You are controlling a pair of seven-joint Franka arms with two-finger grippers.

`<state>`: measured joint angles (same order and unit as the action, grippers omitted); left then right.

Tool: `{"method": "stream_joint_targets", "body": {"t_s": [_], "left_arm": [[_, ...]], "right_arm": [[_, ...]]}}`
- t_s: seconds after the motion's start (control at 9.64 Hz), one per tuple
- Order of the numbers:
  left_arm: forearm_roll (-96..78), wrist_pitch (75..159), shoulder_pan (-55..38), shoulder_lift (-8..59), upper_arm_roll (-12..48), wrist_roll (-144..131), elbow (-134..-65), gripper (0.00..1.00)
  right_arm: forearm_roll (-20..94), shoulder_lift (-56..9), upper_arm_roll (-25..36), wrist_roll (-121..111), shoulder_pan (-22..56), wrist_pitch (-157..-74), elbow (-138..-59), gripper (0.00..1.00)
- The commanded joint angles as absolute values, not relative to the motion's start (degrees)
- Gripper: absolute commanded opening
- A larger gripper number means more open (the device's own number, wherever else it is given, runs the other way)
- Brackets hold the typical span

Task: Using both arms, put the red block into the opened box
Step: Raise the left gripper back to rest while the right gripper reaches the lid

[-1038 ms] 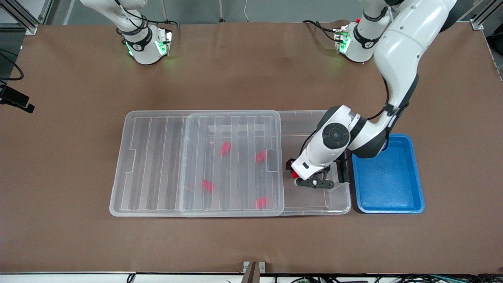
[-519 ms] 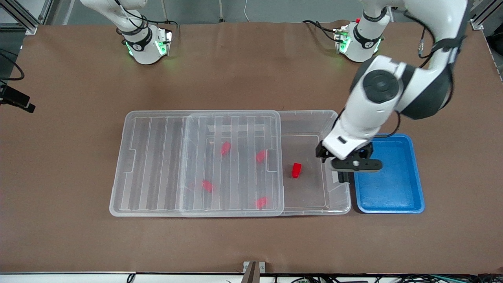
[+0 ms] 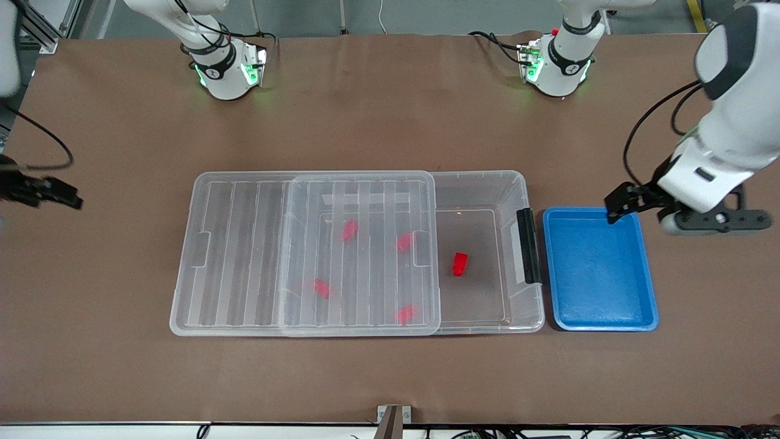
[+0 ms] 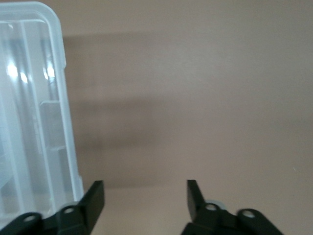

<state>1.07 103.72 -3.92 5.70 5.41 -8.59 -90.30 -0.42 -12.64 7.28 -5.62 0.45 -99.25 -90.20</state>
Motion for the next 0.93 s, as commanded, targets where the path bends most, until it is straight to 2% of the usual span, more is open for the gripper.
{"method": "stream_joint_targets", "body": {"t_s": [0.0, 0.31, 0.62, 0.83], "left_arm": [[0.3, 100.5, -1.2, -2.2, 5.1, -4.7, -97.4, 1.00], [-1.8, 96.6, -1.1, -4.8, 5.0, -4.5, -97.4, 1.00], [-2.5, 96.2, -0.9, -3.3, 5.0, -4.2, -96.5, 1.00], [-2.6, 95.4, -0.9, -0.3, 4.7, -4.7, -92.5, 1.00]], "right_arm": [[0.2, -20.4, 7.3, -8.8, 3.1, -104.9, -89.6, 0.00], [0.5, -21.1, 7.0, -8.7, 6.4, -113.8, -98.2, 0.00], [3.5, -21.5, 5.1, -8.8, 6.5, -114.6, -98.3, 0.00], [7.5, -21.6, 4.7, -8.6, 6.8, -114.2, -98.2, 0.00]]}}
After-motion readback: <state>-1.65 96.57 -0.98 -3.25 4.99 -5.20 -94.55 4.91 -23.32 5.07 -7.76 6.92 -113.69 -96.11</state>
